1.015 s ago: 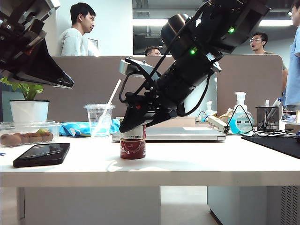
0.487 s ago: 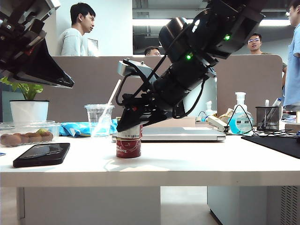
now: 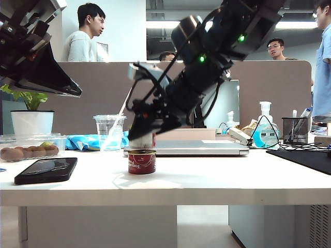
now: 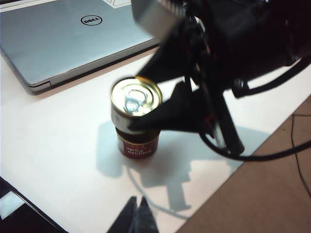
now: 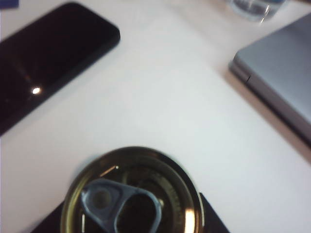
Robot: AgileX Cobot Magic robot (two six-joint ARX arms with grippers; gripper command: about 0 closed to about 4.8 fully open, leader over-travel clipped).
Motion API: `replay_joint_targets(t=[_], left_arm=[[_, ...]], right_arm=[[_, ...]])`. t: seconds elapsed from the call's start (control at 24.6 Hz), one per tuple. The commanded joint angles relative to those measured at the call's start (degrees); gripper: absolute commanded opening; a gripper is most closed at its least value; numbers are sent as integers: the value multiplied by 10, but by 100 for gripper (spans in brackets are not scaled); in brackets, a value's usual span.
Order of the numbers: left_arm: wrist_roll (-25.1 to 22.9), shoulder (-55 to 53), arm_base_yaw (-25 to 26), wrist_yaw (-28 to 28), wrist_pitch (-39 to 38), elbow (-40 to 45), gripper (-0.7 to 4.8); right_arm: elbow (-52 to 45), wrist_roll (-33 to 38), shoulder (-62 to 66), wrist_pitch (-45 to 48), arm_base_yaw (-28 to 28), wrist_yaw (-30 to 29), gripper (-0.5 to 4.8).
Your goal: Stack a can of tomatoes on the right onto the can of tomatoes on the left.
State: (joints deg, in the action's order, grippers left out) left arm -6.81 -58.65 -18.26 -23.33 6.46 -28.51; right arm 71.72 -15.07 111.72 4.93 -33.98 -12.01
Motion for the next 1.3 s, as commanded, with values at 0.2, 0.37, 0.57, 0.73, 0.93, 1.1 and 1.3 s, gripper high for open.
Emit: replay_joint_targets(t=[0.2, 0.37, 0.57, 0.73, 0.93, 1.1, 1.3], left_arm=[[-2, 2, 0, 0, 5, -2, -5], [-2, 2, 0, 0, 5, -2, -5], [-2, 2, 0, 0, 5, -2, -5], [-2, 2, 0, 0, 5, -2, -5], [-2, 2, 0, 2, 45, -2, -5], [-2, 8, 0, 7, 109, -2, -5], [13, 8, -1, 15, 136, -2, -5]], right_arm=[[3, -2, 7, -9, 0, -1, 211], [3, -2, 6, -8, 0, -4, 294], [3, -2, 3, -11, -1, -5, 468], [3, -2, -18, -21, -2, -5, 478], [3, -2, -88, -89, -7, 29, 343], [3, -4, -170, -198, -5, 67, -9], [3, 41, -260, -236, -9, 71, -8]])
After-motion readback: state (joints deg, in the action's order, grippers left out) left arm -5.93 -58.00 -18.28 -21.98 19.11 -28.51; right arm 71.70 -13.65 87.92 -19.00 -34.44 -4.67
